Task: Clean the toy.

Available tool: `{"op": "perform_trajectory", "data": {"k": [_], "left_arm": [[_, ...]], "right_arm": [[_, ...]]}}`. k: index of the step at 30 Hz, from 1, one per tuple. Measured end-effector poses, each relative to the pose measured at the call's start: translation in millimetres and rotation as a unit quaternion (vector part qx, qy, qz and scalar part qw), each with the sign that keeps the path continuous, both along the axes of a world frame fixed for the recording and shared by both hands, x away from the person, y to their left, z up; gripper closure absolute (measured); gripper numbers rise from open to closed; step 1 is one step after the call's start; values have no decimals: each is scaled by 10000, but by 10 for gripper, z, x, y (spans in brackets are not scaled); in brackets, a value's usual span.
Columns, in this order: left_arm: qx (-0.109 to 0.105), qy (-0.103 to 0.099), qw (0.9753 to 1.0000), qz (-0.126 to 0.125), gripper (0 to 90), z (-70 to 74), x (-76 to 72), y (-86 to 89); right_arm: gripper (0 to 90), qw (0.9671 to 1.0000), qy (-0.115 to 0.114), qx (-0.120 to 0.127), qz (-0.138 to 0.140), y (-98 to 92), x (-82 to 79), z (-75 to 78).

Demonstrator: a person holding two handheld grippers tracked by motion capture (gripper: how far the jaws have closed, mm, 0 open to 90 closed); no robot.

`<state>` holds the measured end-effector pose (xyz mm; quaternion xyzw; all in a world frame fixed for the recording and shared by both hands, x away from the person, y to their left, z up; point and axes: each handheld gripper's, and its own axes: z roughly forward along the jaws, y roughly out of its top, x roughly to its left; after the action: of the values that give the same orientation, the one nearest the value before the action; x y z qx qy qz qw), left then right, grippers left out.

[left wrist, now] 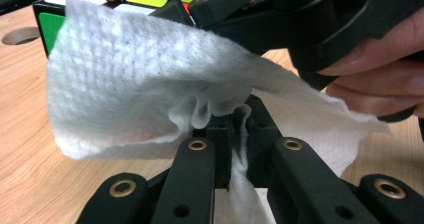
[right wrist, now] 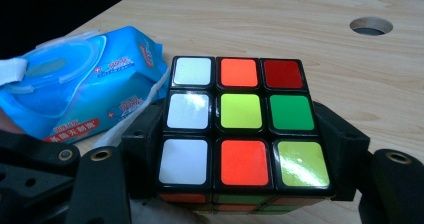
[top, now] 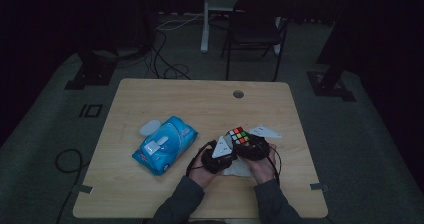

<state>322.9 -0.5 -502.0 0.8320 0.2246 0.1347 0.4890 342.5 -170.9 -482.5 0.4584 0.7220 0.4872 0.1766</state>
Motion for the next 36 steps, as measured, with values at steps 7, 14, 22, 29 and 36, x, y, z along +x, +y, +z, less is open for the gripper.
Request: {"op": "perform_trajectory", "data": {"k": [7,14,22,29,36], "left_arm": [[-60,-51,10000,-47,854,5,-7,-52],[-24,-53,10000,35,862,-13,15,-106],[-70,26,9999,126,865,-91,48,-138],[-272,20,9994,216,867,-81,36,-125],[-396,-171,9989,179,867,6,3,-125]], "right_arm": [[339,9998,123,166,-22,-37,20,-19],[339,9996,160,241,50,2,13,-23],[338,9990,206,395,79,-3,11,-21],[339,9981,223,562,82,-23,18,-23],[338,9977,270,625,29,-35,30,-44]]}}
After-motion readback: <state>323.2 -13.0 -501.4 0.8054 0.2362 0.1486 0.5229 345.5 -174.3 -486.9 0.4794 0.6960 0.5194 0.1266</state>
